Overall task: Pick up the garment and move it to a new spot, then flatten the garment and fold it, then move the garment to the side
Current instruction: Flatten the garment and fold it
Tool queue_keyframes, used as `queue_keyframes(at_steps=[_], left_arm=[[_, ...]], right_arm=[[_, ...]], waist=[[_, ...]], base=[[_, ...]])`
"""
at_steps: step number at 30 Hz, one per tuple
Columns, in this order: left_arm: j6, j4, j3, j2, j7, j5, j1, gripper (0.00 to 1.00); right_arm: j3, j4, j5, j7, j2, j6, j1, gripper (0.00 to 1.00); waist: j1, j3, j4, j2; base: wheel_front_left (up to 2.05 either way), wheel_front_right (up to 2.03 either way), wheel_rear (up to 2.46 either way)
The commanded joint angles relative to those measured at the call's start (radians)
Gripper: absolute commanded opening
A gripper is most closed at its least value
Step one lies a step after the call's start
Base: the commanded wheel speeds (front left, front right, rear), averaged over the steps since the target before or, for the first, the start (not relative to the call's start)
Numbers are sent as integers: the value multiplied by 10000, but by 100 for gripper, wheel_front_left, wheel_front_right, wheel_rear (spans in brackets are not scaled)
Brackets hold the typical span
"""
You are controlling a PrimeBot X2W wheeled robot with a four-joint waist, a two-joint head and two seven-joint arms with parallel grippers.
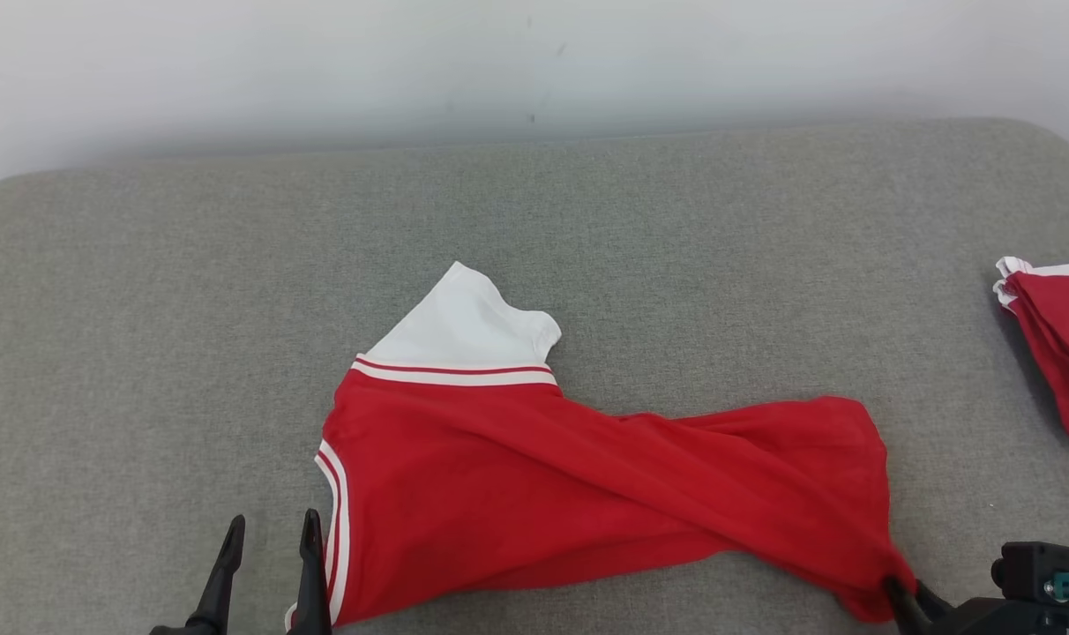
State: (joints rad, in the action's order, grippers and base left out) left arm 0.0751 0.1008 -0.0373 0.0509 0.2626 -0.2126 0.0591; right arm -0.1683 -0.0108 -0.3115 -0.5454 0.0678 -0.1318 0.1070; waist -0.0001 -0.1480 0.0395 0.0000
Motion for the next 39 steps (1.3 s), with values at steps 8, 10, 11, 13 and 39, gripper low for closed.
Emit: queue_keyframes(at_steps=[8, 10, 11, 13, 39], left_arm=[[-23, 61, 64, -11, 29, -70, 106, 100], [-29, 56, 59, -11, 29, -101, 133, 100], [-30, 57, 49, -11, 29, -115, 132, 100], [-38, 43, 41, -11, 29, -126, 130, 100], [93, -143, 194, -11, 29, 192, -114, 100]], right_arm=[[-726, -330, 219, 263, -91, 21, -353, 100], [-884, -464, 230, 101, -106, 21, -499, 100], [-946, -499, 252, 7, -105, 21, -616, 100], [-1025, -484, 226, -222, -99, 21, -926, 100], [-1071, 2809, -89, -2212, 533, 21, -4113, 100]], waist=[[1, 229, -193, 0], [1, 256, -204, 0], [1, 265, -216, 0], [1, 268, -225, 0], [1, -340, -600, 0]], base=[[0, 0, 0], [0, 0, 0], [0, 0, 0], [0, 0, 0], [0, 0, 0]])
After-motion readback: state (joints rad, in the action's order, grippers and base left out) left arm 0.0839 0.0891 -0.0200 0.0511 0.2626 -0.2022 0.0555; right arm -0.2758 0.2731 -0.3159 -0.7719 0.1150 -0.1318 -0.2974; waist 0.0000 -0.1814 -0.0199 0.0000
